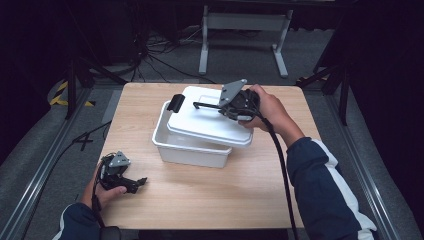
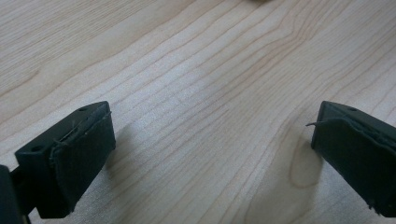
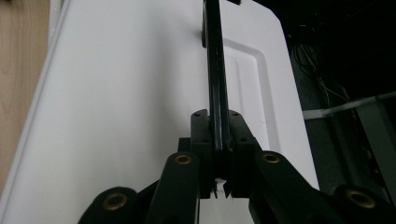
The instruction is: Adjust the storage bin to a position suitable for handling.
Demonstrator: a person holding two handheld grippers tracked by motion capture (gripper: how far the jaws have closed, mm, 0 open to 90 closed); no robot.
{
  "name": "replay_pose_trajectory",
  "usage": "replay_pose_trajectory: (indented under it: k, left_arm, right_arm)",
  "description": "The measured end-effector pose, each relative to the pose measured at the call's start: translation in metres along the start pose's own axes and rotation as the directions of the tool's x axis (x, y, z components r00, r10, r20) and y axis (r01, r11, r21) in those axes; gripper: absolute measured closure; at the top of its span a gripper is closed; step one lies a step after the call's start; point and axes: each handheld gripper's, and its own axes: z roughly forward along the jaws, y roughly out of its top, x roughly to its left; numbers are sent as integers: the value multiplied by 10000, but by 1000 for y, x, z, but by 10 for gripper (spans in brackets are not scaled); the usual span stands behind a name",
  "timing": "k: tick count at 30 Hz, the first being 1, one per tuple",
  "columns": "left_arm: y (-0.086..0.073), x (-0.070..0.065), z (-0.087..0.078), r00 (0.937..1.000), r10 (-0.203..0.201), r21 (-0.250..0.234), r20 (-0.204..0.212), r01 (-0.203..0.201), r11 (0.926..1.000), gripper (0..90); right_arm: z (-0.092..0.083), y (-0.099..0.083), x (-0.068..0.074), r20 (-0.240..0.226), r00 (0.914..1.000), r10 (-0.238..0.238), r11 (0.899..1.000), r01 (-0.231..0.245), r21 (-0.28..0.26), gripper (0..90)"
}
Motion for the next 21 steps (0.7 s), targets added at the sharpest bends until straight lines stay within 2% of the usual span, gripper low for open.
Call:
replay_pose_trajectory:
  k: [4, 7, 8, 10, 13, 21]
  left_arm:
    - [0, 0, 0, 10000, -6, -27, -19, 6, 10000, 1]
    - [0, 0, 0, 10000, -13, -36, -22, 13, 10000, 1]
    - [0, 0, 0, 10000, -7, -40, -27, 7, 10000, 1]
    - [0, 0, 0, 10000, -14, -45, -34, 13, 10000, 1]
    - [0, 0, 0, 10000, -22, -49, -44, 21, 10000, 1]
    - [0, 0, 0, 10000, -29, -48, -55, 29, 10000, 1]
  right_arm:
    - [-11, -9, -2, -10, 10000, 52, 9999, -52, -107, 847]
    - [-19, -17, -2, 133, 9998, 113, 9999, -111, -128, 846]
    - [-25, -26, -3, 242, 9995, 185, 9997, -182, -142, 846]
    - [-27, -29, -4, 276, 9994, 195, 9996, -190, -184, 847]
    - [-36, -43, -5, 427, 9985, 348, 9993, -341, -164, 846]
    - [-57, -68, -9, 677, 9948, 763, 9969, -747, -259, 846]
